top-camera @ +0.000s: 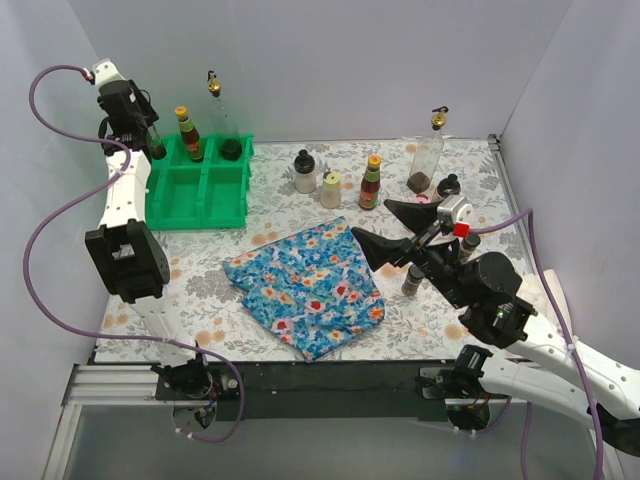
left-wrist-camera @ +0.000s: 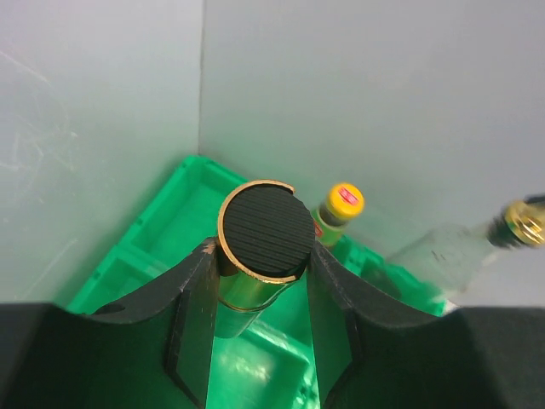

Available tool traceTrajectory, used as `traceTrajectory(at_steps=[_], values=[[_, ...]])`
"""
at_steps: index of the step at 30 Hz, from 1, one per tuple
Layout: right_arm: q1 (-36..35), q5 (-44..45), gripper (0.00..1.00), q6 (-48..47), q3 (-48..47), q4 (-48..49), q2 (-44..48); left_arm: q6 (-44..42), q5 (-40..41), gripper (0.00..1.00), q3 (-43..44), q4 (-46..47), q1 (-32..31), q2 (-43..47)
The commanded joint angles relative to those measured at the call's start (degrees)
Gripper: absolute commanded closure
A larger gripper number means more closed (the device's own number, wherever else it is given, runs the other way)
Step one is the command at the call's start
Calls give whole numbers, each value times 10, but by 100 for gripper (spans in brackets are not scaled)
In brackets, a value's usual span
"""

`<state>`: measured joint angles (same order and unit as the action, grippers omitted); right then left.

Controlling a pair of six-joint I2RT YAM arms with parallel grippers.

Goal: Organize the condiment bottles
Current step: Place the bottle in the storage box.

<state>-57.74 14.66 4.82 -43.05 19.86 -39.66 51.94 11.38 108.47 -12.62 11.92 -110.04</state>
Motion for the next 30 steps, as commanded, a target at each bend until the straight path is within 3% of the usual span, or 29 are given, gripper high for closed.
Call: traceTrajectory(at_steps=[1,5,11,20,30], values=[[1,19,1,17,0,18,10,-32,32,100,28,116,19,-14],[0,3,1,10,-28,13,-18,-29,44,100,18,181,29,-44],[1,5,1,25,-12,11,-18,-35,0,100,10,252,39,-96],[1,-9,1,5,-27,11,-53,-27,-44,100,39,297,42,-166],[1,1,1,-5,-22,18,-60,-28,-29,100,18,322,42,-200]])
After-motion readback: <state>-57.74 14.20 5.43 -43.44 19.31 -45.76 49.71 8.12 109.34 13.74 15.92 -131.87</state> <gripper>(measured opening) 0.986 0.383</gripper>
